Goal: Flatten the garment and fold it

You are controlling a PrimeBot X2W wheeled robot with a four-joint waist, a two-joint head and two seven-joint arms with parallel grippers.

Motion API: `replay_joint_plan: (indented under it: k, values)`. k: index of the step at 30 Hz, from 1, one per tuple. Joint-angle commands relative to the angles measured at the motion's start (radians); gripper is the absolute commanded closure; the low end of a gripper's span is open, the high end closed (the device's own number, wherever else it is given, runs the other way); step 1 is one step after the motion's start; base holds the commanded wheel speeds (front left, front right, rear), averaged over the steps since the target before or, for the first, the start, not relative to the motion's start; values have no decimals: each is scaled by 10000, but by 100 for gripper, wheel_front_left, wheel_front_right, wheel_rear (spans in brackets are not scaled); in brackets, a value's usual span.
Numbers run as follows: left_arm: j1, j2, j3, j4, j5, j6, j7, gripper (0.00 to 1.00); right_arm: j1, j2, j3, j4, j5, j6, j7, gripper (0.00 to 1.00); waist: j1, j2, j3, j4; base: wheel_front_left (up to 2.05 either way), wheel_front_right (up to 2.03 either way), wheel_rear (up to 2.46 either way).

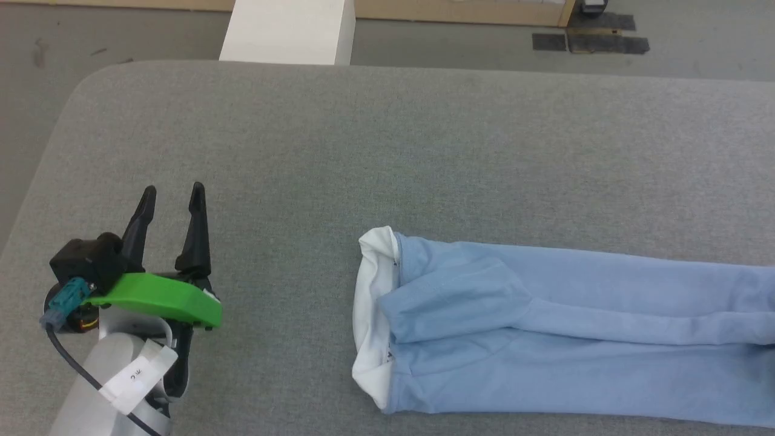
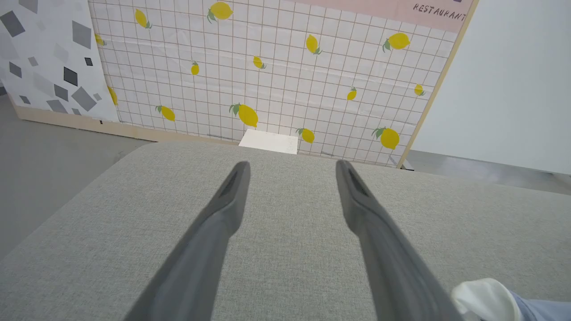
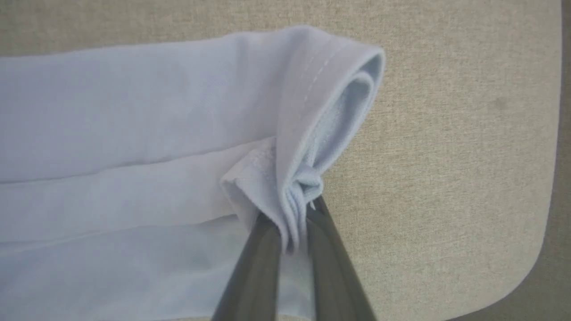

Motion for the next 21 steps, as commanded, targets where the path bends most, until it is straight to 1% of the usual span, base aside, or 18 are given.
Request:
replay_joint_plan:
  k: [1, 6, 7, 8, 10, 15, 17, 21]
  values:
    - [133, 49, -22, 15, 25, 82, -52, 0, 144, -65, 132, -259, -74, -19, 332, 100, -1, -1, -157, -67, 0, 0, 0]
    - [286, 119, -79, 60, 84, 182, 22, 0, 218, -165, 771, -1546, 43, -19, 1823, 100, -1, -1, -385, -157, 0, 0, 0]
    - [318, 111, -79, 70, 72, 207, 28, 0, 217, -159, 949, -1904, 109, -19, 2140, 100, -1, -1, -435, -180, 0, 0, 0]
    - [416, 114, -133, 59, 119, 309, 91, 0, 201, -65, 1454, -2816, 373, -19, 2876, 100, -1, -1, -548, -229, 0, 0, 0]
    - [463, 110, -157, 44, 122, 355, 123, 0, 161, 41, 1841, -3381, 579, -19, 3236, 100, -1, -1, -599, -246, 0, 0, 0]
    - [501, 121, -231, 16, 226, 516, 162, 0, -44, 348, 2991, -4288, 1109, -19, 3696, 100, -1, -1, -645, -264, 0, 0, 0]
    - [485, 159, -239, 51, 274, 567, 161, 0, -201, 424, 3556, -4434, 1251, -19, 3720, 100, -1, -1, -627, -263, 0, 0, 0]
    - [450, 162, -279, 24, 366, 688, 148, 0, -626, 818, 4549, -4367, 1618, -19, 3491, 100, -1, -1, -602, -220, 0, 0, 0]
